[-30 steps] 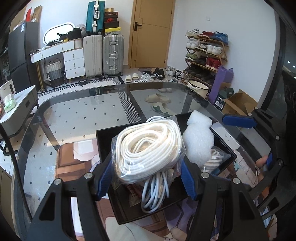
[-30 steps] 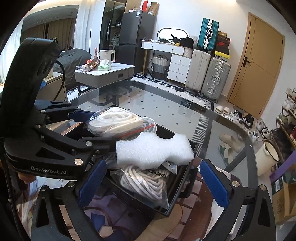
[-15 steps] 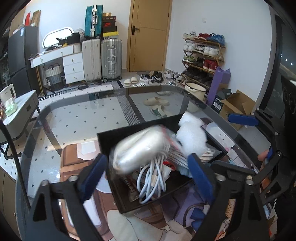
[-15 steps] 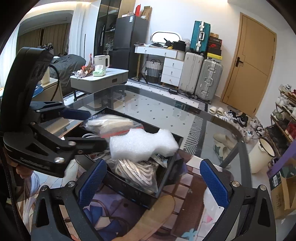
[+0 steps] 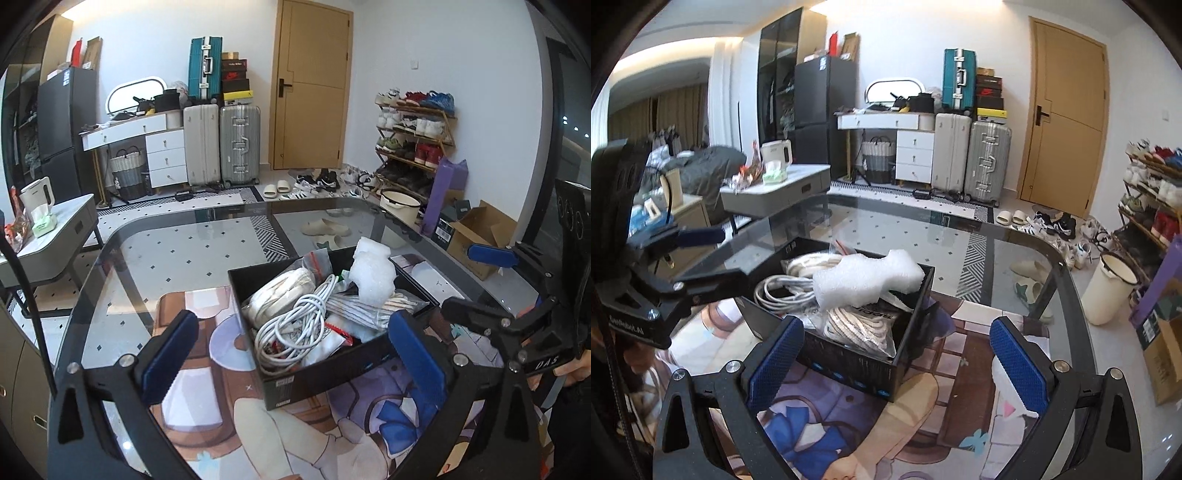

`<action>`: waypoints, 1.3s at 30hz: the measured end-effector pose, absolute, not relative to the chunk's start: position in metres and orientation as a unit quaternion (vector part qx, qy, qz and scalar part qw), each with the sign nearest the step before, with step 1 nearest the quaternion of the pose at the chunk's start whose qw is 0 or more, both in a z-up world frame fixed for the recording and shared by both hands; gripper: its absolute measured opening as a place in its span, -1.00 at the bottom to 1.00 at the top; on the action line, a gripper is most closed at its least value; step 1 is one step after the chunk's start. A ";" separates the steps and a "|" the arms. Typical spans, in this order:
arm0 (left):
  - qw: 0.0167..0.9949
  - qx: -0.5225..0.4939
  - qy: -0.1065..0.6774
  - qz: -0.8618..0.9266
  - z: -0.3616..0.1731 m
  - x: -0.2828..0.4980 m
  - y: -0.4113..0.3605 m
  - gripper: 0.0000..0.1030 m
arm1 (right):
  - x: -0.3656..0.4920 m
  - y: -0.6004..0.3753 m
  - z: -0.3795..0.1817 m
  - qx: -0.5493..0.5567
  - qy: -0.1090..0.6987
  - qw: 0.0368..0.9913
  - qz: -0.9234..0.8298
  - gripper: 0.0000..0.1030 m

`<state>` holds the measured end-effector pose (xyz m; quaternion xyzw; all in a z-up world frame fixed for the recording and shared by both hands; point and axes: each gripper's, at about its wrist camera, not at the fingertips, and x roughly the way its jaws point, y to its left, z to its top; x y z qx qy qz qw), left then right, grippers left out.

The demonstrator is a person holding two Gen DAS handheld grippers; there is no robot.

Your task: Organize soft objects

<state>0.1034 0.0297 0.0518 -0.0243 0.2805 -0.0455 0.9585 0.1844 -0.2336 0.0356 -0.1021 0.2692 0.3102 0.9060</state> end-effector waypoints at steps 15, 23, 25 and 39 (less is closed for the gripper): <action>0.968 -0.050 0.246 0.012 0.029 0.077 0.040 1.00 | 0.155 -0.227 0.024 -0.068 0.244 0.915 0.313 0.98; 0.969 -0.051 0.238 0.032 0.014 0.077 0.043 1.00 | 0.155 -0.233 0.016 -0.043 0.232 0.924 0.301 0.98; 0.969 -0.050 0.240 0.035 0.010 0.079 0.043 1.00 | 0.156 -0.234 0.015 -0.037 0.233 0.923 0.305 0.98; 0.970 -0.049 0.236 0.042 0.009 0.076 0.043 1.00 | 0.152 -0.235 0.012 -0.040 0.222 0.923 0.312 0.98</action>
